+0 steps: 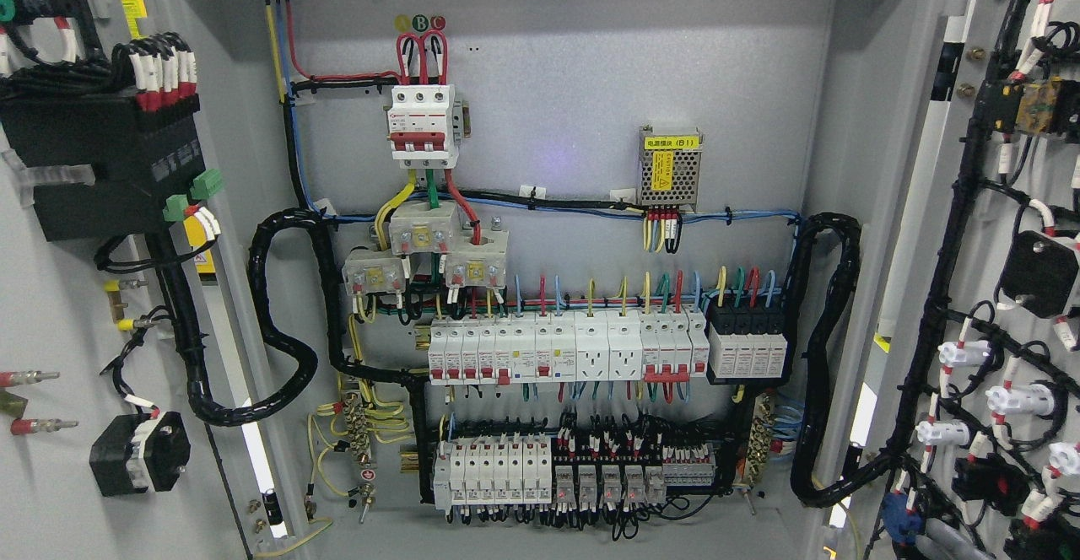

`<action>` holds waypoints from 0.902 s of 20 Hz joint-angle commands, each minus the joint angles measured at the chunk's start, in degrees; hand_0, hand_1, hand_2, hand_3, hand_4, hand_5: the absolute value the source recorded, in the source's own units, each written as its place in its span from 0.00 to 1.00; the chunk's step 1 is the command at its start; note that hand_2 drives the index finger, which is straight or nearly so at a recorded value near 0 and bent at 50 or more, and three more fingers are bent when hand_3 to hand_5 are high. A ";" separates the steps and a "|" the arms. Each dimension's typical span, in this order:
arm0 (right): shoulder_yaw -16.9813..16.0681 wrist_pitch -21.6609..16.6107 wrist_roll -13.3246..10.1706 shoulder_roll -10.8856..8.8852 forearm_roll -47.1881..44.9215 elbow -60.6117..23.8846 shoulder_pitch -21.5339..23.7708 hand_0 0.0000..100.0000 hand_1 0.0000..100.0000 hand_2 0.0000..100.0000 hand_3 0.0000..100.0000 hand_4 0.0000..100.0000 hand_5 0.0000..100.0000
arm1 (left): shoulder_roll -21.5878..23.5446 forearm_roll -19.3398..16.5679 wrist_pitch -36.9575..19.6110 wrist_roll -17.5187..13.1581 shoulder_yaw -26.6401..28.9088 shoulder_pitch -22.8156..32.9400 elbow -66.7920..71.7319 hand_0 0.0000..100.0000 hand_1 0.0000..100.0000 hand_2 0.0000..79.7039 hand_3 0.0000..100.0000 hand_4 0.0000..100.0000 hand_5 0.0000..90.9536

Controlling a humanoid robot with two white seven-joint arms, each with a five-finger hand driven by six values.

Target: Open door with both hands

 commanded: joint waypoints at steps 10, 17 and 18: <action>-3.91 1.29 0.07 -0.64 -2.02 0.38 -0.66 0.21 0.11 0.00 0.00 0.00 0.00 | 0.41 8.57 2.68 -2.32 11.59 0.19 -0.31 0.00 0.00 0.02 0.06 0.06 0.00; -4.96 1.37 0.07 -0.55 -5.97 1.35 -0.66 0.21 0.11 0.00 0.00 0.00 0.00 | 0.85 13.84 8.75 -7.67 18.00 -0.33 1.35 0.00 0.02 0.04 0.13 0.10 0.00; -5.14 1.37 0.07 -0.55 -5.97 1.26 -0.49 0.21 0.11 0.00 0.00 0.00 0.00 | 1.12 14.02 9.01 -8.64 18.71 -0.42 1.97 0.00 0.02 0.05 0.15 0.11 0.00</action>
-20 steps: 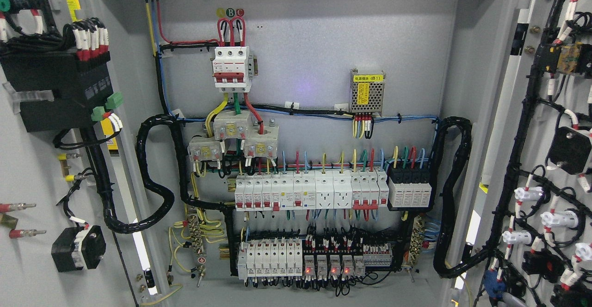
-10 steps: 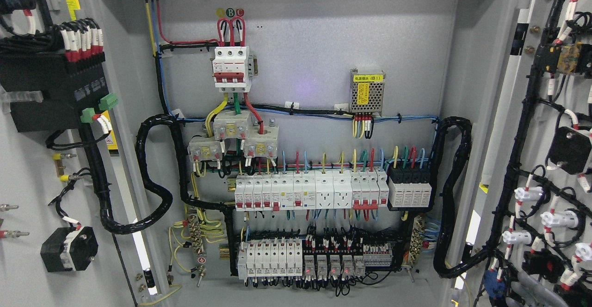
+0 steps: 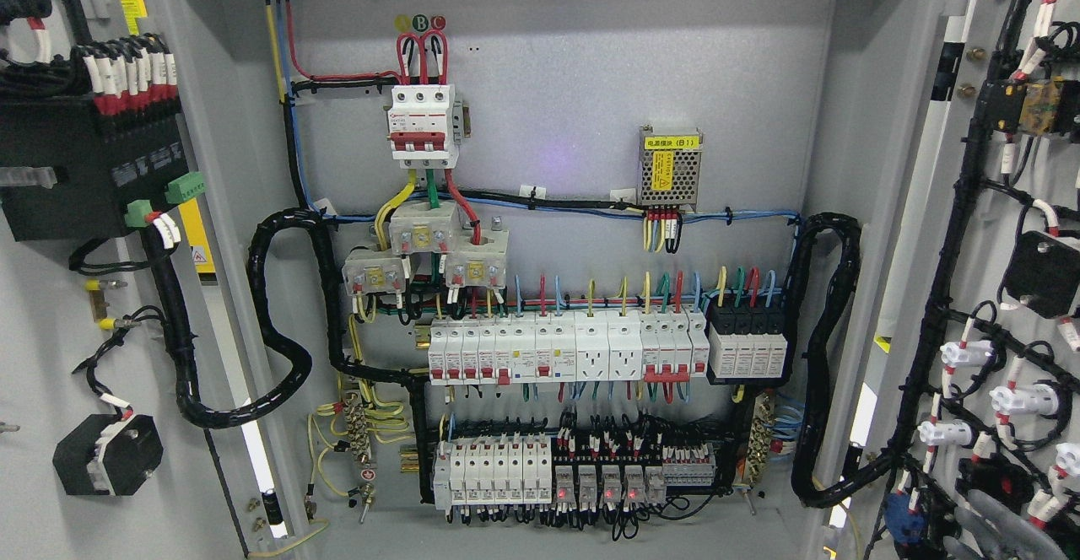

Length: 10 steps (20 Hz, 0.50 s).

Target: Open door with both hands

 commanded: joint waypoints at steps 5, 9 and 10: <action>-3.16 0.03 0.12 0.02 -1.77 0.59 2.05 0.21 0.11 0.00 0.00 0.00 0.00 | 0.86 3.32 1.70 -3.89 10.70 -1.11 5.74 0.00 0.04 0.07 0.18 0.13 0.00; -4.38 0.03 0.12 0.02 -1.77 0.33 2.58 0.21 0.11 0.00 0.00 0.00 0.00 | 2.08 3.32 2.13 -5.29 13.16 -3.22 9.78 0.00 0.05 0.09 0.21 0.13 0.00; -4.56 0.03 0.12 0.02 -1.77 0.33 2.67 0.21 0.11 0.00 0.00 0.00 0.00 | 2.52 3.32 2.13 -5.47 13.35 -3.57 10.75 0.00 0.05 0.09 0.21 0.13 0.00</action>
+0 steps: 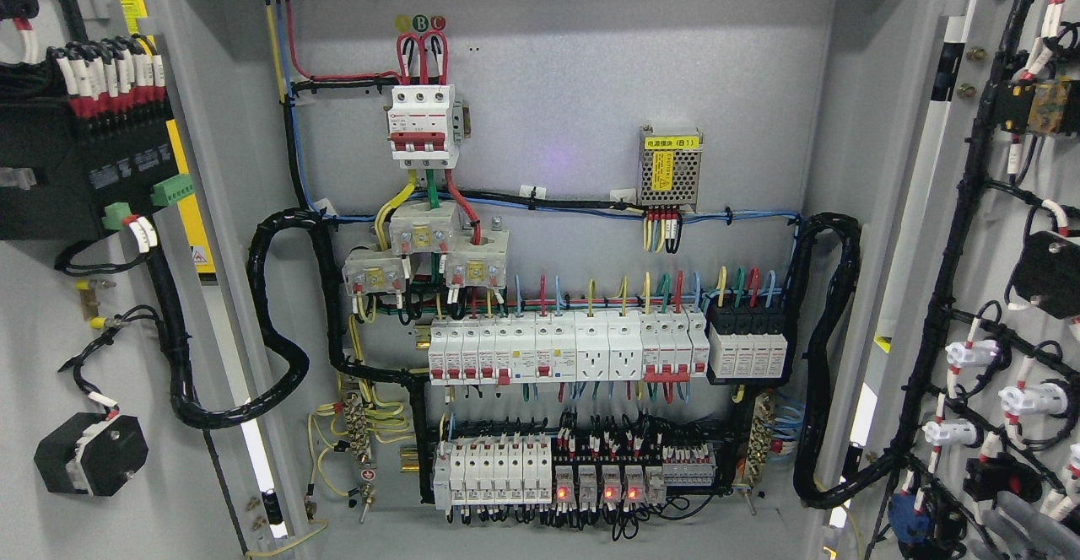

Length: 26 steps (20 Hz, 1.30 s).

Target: Open door with both hands

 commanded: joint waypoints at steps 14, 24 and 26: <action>-3.82 1.86 -0.05 0.72 -3.89 0.13 1.83 0.21 0.11 0.00 0.00 0.00 0.00 | 10.09 5.04 4.71 -1.65 6.77 -8.53 18.43 0.00 0.06 0.14 0.30 0.17 0.00; -5.05 1.60 0.04 0.72 -4.07 0.13 3.50 0.21 0.11 0.00 0.00 0.00 0.00 | 11.23 5.13 6.04 -3.77 7.56 -9.67 19.22 0.00 0.08 0.21 0.36 0.21 0.00; -5.14 1.60 0.04 0.72 -4.07 0.04 3.50 0.21 0.11 0.00 0.00 0.00 0.00 | 11.32 5.13 6.04 -4.82 7.91 -9.67 19.84 0.00 0.08 0.22 0.36 0.22 0.00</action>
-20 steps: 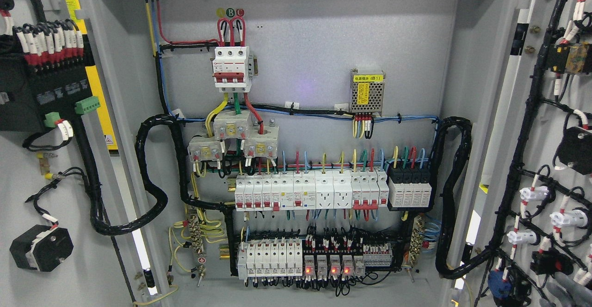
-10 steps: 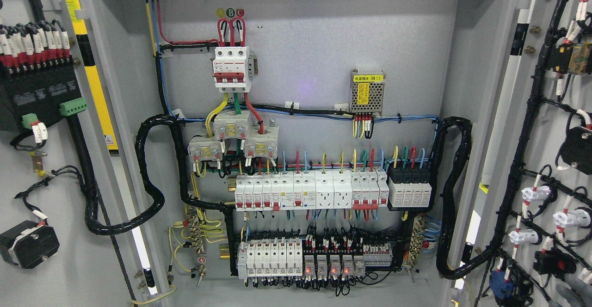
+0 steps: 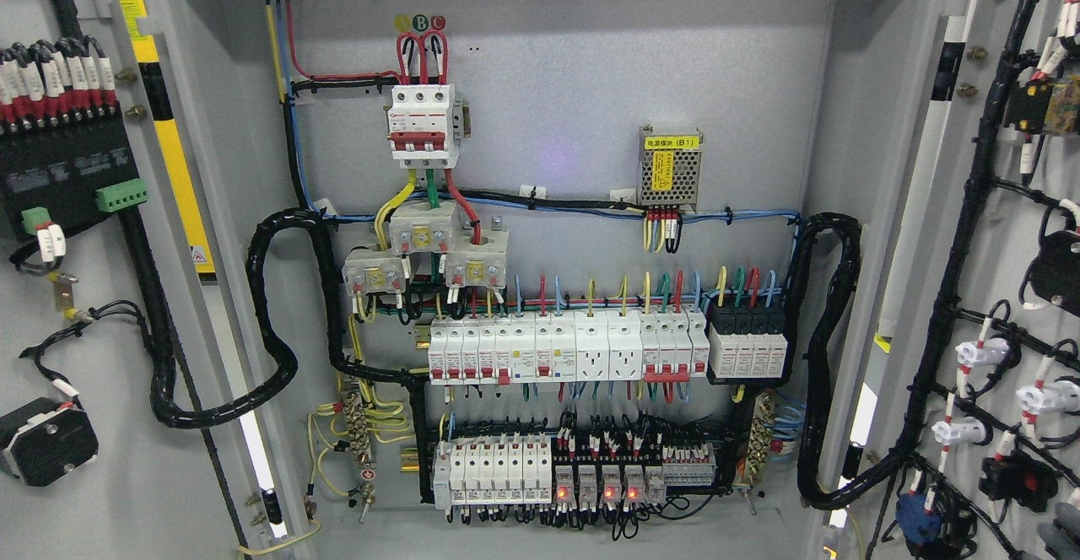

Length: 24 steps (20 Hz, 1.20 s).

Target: Open door with both hands

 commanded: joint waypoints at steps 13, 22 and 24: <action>-2.72 -0.63 -0.05 0.34 -0.28 -0.18 2.42 0.21 0.11 0.00 0.00 0.00 0.00 | 4.81 0.98 0.15 -2.61 3.37 -2.05 7.99 0.00 0.09 0.23 0.37 0.23 0.00; -4.75 -0.54 -0.05 0.43 -0.28 -0.18 2.78 0.21 0.11 0.00 0.00 0.00 0.00 | 6.66 1.07 0.15 -2.61 3.38 -3.54 10.54 0.00 0.09 0.23 0.38 0.24 0.00; -4.75 -0.54 -0.05 0.60 -0.28 -0.18 2.78 0.21 0.11 0.00 0.00 0.00 0.00 | 6.66 1.07 0.15 -2.61 3.29 -3.72 10.46 0.00 0.09 0.23 0.37 0.24 0.00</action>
